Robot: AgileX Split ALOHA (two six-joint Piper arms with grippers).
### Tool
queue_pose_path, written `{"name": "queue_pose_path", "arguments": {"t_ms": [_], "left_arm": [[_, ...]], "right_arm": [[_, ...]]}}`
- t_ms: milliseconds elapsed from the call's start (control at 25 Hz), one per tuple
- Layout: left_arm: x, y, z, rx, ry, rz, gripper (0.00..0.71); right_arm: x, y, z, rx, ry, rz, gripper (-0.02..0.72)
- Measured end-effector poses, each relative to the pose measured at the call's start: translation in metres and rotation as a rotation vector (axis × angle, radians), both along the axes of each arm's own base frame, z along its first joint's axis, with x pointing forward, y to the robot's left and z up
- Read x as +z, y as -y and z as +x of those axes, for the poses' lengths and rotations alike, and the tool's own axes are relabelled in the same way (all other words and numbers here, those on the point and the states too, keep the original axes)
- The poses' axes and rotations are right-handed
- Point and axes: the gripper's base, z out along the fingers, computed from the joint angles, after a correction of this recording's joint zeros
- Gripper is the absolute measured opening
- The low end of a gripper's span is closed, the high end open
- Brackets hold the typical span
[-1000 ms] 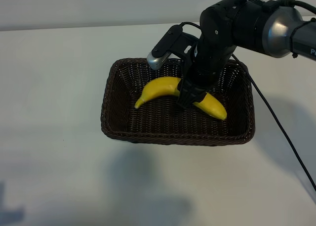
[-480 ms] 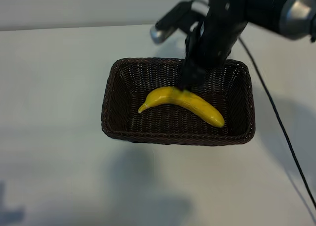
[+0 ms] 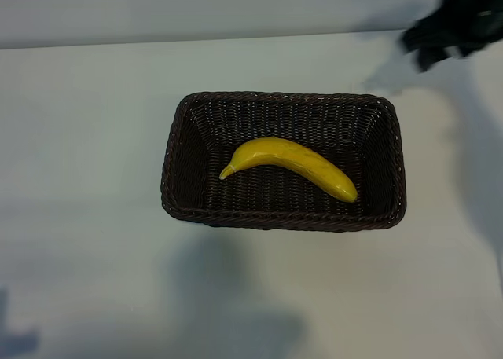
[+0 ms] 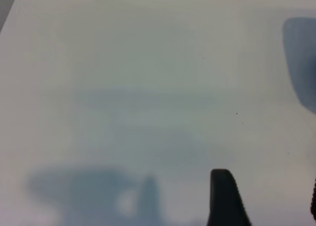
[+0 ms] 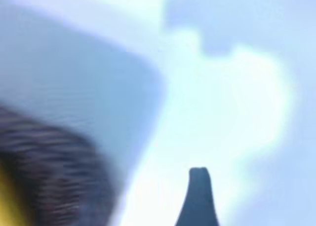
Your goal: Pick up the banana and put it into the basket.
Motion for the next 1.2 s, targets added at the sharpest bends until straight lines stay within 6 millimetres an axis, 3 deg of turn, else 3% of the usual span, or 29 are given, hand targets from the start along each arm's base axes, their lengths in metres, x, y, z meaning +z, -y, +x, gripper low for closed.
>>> {"name": "queue_pose_path", "arguments": {"t_ms": [200, 360, 520, 680, 1000, 1200], "left_arm": [[0.0, 0.0, 0.0, 0.0, 0.0, 0.0, 0.45], [0.0, 0.0, 0.0, 0.0, 0.0, 0.0, 0.45], [0.0, 0.0, 0.0, 0.0, 0.0, 0.0, 0.45], [0.0, 0.0, 0.0, 0.0, 0.0, 0.0, 0.45], [0.0, 0.0, 0.0, 0.002, 0.0, -0.003, 0.45], [0.0, 0.0, 0.0, 0.002, 0.0, -0.003, 0.45]], "right_arm": [[-0.003, 0.071, -0.005, -0.211, -0.095, 0.008, 0.583], [-0.005, 0.096, -0.015, -0.28, -0.191, 0.007, 0.583], [-0.005, 0.098, -0.024, -0.276, -0.216, -0.015, 0.583], [0.002, 0.096, -0.052, -0.278, -0.236, -0.028, 0.583], [0.031, 0.088, -0.139, -0.319, -0.203, -0.044, 0.581], [0.031, 0.079, -0.211, -0.33, -0.153, -0.037, 0.58]]}}
